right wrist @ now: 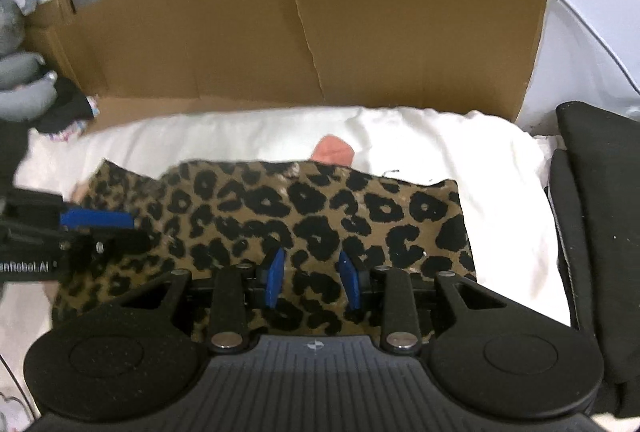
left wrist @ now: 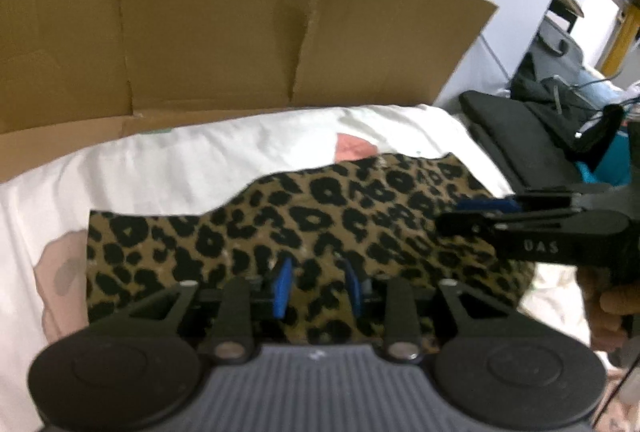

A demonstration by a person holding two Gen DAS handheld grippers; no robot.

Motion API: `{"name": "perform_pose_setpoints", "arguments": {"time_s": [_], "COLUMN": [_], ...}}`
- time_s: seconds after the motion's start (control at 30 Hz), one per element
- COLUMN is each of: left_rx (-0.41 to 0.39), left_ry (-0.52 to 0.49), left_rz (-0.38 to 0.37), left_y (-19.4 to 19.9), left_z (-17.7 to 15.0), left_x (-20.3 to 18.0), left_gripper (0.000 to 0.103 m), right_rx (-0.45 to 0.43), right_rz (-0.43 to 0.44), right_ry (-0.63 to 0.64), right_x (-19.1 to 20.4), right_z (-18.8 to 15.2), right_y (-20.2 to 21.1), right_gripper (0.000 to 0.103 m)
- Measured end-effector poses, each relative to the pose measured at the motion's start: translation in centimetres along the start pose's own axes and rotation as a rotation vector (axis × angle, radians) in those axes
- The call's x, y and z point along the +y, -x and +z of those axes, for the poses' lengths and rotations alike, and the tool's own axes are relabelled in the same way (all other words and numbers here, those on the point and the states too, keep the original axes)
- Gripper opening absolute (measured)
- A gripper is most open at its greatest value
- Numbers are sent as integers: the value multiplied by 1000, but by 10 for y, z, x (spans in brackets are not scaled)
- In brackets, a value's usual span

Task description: Fold clothes

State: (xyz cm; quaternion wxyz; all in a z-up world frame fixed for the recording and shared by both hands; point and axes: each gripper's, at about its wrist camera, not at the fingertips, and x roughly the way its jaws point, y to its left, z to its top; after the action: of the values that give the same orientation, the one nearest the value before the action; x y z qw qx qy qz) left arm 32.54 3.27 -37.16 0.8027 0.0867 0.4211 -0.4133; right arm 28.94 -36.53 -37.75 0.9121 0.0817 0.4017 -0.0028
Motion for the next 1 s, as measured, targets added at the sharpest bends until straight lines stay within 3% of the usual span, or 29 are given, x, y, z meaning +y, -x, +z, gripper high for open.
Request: {"name": "perform_pose_setpoints", "arguments": {"time_s": [0.3, 0.43, 0.53, 0.67, 0.83, 1.0], "left_rx": [23, 58, 77, 74, 72, 51], "left_ry": [-17, -58, -64, -81, -31, 12], "left_rz": [-43, -11, 10, 49, 87, 53], "left_y": [-1, -14, -21, -16, 0, 18], "left_z": [-14, -22, -26, -26, -24, -21], "left_x": [-18, -19, -9, 4, 22, 18], "left_gripper": [31, 30, 24, 23, 22, 22], "right_rx": [10, 58, 70, 67, 56, 21], "right_rz": [67, 23, -1, -44, -115, -114], "right_ry": [79, 165, 178, 166, 91, 25], "right_x": [39, 52, 47, 26, -5, -9], "right_z": [-15, -28, -33, -35, -34, -29], "right_y": [12, -1, -5, 1, 13, 32], "right_gripper": [38, 38, 38, 38, 37, 37]}}
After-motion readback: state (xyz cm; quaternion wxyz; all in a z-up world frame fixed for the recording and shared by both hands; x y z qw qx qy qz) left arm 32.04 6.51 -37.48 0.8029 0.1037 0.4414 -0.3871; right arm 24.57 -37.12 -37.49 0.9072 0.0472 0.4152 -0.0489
